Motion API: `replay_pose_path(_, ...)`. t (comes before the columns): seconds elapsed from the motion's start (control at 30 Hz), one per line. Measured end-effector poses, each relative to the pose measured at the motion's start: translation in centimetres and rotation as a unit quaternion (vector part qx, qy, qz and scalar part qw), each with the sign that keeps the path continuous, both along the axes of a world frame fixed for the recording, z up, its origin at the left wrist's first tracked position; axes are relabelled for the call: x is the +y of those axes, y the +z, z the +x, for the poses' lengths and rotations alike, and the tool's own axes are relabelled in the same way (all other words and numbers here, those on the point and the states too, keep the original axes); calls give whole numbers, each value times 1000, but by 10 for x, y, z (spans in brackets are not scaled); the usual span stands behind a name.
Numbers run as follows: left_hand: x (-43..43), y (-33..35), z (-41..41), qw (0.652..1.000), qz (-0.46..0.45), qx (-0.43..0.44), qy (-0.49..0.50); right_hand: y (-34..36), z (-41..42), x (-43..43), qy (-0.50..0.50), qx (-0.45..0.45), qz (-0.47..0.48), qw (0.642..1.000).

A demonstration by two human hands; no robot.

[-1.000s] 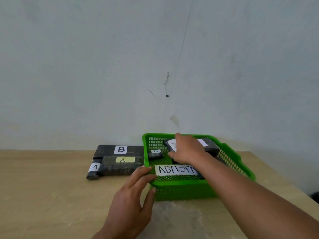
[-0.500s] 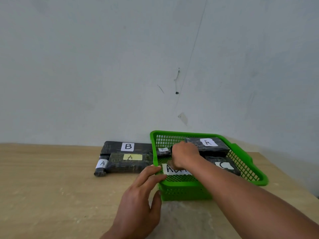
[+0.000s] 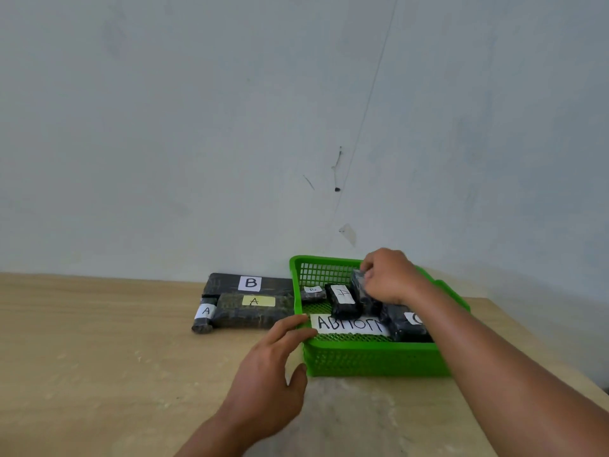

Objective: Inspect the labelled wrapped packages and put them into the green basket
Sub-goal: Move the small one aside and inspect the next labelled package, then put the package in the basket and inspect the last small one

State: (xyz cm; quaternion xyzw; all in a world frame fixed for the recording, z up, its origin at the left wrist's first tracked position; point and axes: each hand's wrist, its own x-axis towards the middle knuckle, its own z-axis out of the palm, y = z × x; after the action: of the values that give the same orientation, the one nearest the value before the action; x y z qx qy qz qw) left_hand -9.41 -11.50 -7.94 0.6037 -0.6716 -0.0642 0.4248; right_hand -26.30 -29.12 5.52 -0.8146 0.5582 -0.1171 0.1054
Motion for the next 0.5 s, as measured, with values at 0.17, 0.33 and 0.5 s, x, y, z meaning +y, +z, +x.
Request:
replay_pose_path(0.17,18,20,3,1000,16,-19,6,11,-17,38,43,-158,-7,987)
replay_pose_path(0.33,55,38,30,998,7,-27,57,-11,16,96,127,-237,10,963)
replay_pose_path(0.5,108,39,80,988,15,-15,151,-56,81,159,214,-213,59,952)
